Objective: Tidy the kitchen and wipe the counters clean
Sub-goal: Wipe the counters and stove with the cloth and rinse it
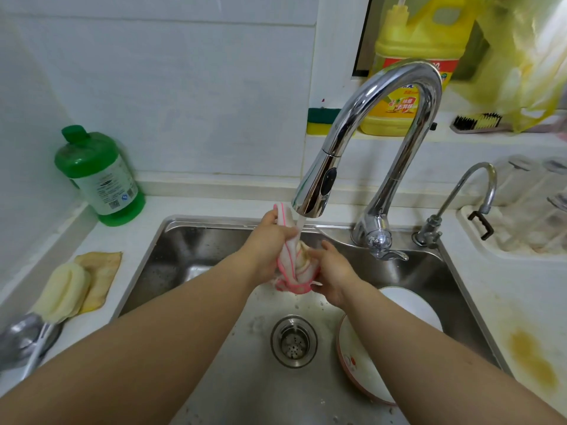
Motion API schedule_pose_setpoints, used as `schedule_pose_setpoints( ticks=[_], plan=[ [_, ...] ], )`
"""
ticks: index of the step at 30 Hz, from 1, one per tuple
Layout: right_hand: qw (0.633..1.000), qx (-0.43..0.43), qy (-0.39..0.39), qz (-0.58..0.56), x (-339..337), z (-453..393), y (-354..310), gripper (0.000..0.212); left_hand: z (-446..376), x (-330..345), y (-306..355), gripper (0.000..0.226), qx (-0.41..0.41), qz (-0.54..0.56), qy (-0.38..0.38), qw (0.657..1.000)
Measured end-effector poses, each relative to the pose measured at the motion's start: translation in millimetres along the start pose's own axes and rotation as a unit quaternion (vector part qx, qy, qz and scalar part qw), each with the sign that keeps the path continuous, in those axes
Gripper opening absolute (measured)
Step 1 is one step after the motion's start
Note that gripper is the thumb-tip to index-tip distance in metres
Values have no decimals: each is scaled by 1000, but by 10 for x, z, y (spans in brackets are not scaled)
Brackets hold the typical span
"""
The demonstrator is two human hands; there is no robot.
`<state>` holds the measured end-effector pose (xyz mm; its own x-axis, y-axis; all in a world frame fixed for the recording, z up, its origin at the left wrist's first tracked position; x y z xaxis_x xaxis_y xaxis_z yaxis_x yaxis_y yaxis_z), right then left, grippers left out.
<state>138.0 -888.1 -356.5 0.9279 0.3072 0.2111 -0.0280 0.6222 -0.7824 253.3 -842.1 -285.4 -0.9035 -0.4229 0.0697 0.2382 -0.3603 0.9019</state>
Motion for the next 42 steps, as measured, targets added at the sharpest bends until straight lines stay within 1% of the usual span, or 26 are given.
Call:
schedule_pose_setpoints(
  ticks=[3, 5, 6, 7, 8, 9, 10, 11, 12, 13, 15, 16, 18, 19, 21, 22, 23, 25, 27, 30, 32, 33, 35, 37, 39, 42],
  plan=[
    [997, -13, -80, 15, 129, 82, -13, 98, -12, -32, -6, 58, -10, -27, -13, 1000],
    [991, -34, -86, 96, 124, 67, -17, 104, -27, -124, -10, 64, -18, -22, 20, 999],
    [982, -46, -72, 171, 91, 56, -30, 102, -32, -184, 3, 64, -19, -13, 43, 999],
    [959, -56, -58, 273, 53, 48, -45, 94, -35, -252, 23, 63, -17, -3, 68, 998],
    [916, -71, -44, 393, 9, 33, -59, 78, -33, -325, 44, 61, -12, 8, 91, 996],
    [863, -82, -29, 498, -40, 34, -82, 54, -26, -399, 65, 58, -8, 15, 111, 994],
    [831, -88, -14, 549, -90, 45, -109, 28, -16, -462, 85, 55, -2, 17, 126, 992],
    [833, -90, -6, 546, -124, 60, -127, 15, -18, -525, 96, 52, 2, 14, 137, 991],
    [851, -96, 1, 516, -162, 56, -147, 23, -11, -569, 112, 49, 5, 6, 141, 990],
    [887, -92, 10, 453, -206, 49, -162, 29, -12, -603, 114, 47, 5, -8, 142, 990],
    [965, -77, 13, 252, -237, 42, -182, 24, 2, -666, 82, 46, -1, -50, 148, 988],
    [987, -64, 4, 145, -223, 33, -191, 19, 10, -700, 55, 44, -5, -72, 155, 985],
    [999, -31, -31, -5, -121, 47, -226, 9, 17, -786, -41, 33, -17, -103, 170, 980],
    [998, -28, -47, -37, -50, 70, -273, 5, 21, -818, -99, 24, -24, -113, 174, 978],
    [994, -41, -69, -78, 81, 67, -342, 14, 38, -858, -195, 6, -38, -153, 181, 971],
    [992, -52, -71, -92, 133, 88, -384, 17, 44, -852, -244, 8, -54, -186, 181, 964],
    [990, -64, -72, -99, 180, 102, -429, 16, 39, -856, -297, 19, -69, -212, 184, 957],
    [988, -82, -76, -103, 272, 151, -508, 9, 55, -802, -412, 27, -106, -191, 178, 959],
    [986, -90, -85, -115, 370, 197, -563, 11, 91, -653, -540, 30, -165, -93, 137, 972],
    [978, -99, -126, -132, 559, 331, -593, 21, 73, -285, -578, 47, -205, 32, 21, 978],
    [970, -111, -156, -151, 672, 462, -572, 28, 59, -44, -529, 54, -198, 98, -60, 974],
    [967, -128, -163, -145, 698, 525, -565, 25, 83, 48, -473, 51, -183, 131, -78, 971],
    [971, -182, -146, -60, 701, 608, -554, 13, 101, 141, -371, 39, -134, 193, -65, 970],
    [956, -256, -115, 80, 708, 658, -582, 20, 87, 154, -342, 40, -107, 192, -26, 975],
    [906, -351, -69, 224, 714, 660, -657, 32, 39, 171, -343, 48, -98, 177, 6, 979],
    [828, -435, -36, 352, 754, 695, -747, 47, 58, 185, -298, 46, -109, 172, 8, 979]
  ],
)
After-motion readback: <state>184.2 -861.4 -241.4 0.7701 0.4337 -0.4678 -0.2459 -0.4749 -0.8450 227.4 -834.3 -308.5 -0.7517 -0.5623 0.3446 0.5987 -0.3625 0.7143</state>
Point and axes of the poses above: each hand's wrist, its own z-axis away from the middle knuckle, its own x-axis out of the palm, y = z × x, the point moved 7 cm from there along -z, towards the middle knuckle, and after that the axes turned 9 degrees about -z, right-handed, at the moved point
